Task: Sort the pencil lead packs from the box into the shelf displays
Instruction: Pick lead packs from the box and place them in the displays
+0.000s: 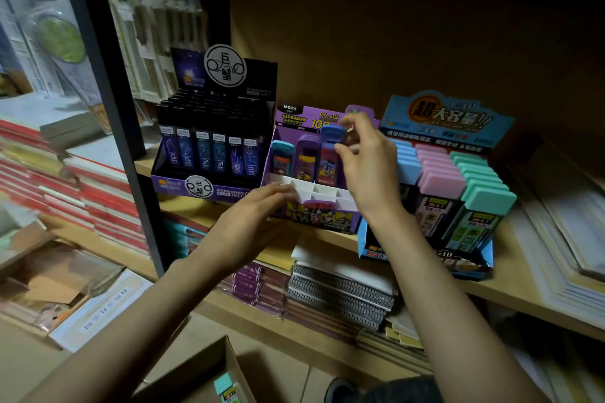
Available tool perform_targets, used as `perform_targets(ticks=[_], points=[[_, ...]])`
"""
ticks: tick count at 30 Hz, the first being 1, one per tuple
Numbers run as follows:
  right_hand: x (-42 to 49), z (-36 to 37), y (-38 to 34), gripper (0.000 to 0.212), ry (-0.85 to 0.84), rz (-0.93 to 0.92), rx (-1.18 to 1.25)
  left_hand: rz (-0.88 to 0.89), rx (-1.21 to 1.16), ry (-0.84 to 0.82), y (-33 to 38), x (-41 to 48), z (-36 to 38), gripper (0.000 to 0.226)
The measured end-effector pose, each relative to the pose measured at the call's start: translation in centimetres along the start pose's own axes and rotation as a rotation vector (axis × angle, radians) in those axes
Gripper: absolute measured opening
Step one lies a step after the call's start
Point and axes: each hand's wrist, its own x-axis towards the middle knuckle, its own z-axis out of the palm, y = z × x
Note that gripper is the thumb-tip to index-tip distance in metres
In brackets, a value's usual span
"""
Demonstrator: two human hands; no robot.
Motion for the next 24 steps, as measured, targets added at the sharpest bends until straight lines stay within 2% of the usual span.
perform_targets(ticks=[7,12,15,18,21,24], points=[[-1.0,1.2,0.6,0.025,-0.046,-0.014,-0.312,-0.009,-0.026,0.01,0.0,-0.1,0.0,0.044],[-0.6,-0.3,-0.3,0.028,-0.005,0.011,-0.175,0.009,0.039,-0.014,0.2,0.0,-0.1,0.049],[-0.7,-1.2,-1.4,0.026,0.032,-0.145,-0.095,0.008,0.152,0.001,0.3,-0.8,0.1,0.061],[-1.5,-0.3,-2.1,0.031,-0.182,-0.297,-0.145,-0.018,0.197,0.017,0.4,-1.6,0.1,0.065],[-1.9,1.7,-1.8,0.041,-0.395,-0.415,-0.318,0.0,0.213,-0.009,0.5,-1.8,-0.2,0.067],[-1.2,3.1,-1.4,0.047,-0.437,-0.388,-0.424,0.007,0.206,-0.03,0.6,-1.7,-0.6,0.068]])
